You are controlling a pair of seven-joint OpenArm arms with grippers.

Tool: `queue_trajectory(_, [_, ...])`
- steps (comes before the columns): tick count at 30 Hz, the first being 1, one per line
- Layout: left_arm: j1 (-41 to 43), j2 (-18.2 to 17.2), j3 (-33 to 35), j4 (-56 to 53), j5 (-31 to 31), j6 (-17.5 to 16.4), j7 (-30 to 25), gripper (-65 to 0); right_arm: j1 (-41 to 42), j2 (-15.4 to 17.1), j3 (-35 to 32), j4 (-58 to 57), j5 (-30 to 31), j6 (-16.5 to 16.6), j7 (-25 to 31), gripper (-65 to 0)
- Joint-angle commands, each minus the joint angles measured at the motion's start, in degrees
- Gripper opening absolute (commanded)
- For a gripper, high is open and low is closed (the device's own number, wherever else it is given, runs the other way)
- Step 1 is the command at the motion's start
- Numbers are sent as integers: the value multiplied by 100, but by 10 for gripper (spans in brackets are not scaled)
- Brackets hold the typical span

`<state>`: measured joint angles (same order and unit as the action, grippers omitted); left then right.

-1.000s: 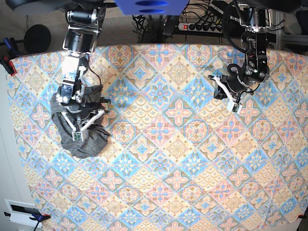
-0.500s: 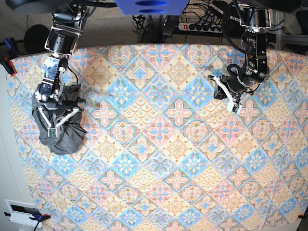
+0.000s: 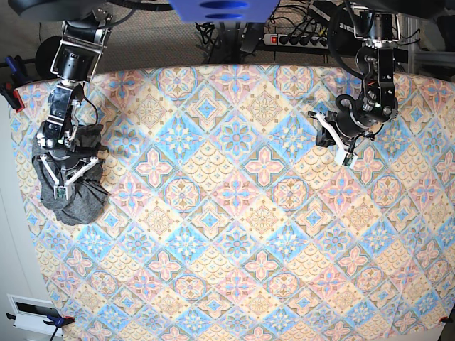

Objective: Layout the t-shirt on the table in an organized manner, then fold the t-shirt properly
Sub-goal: 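Carry the bundle to the table's corner and lower it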

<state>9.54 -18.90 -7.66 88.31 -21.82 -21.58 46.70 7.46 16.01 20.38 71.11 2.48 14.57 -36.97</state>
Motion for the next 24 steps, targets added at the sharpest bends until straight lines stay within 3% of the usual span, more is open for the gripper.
queue_trajectory(1, [-9,-49,-3,-18,244,123,196,-650,67,144,32,49,-77,-37,-35,-650])
queue_trajectory(13, [-9,-49,-3,-18,244,123,196,-650,32,258,32,93,-59,-37,80,-650])
queue_trajectory(20, [-9,-49,-3,-18,191,123,196,-650,23,250,32,884,-50,-28,106,-650])
queue_trajectory(24, [-18,-49,-3,17,182,123,196,-650,-232,223,32,1482,-50,-28,695,-650])
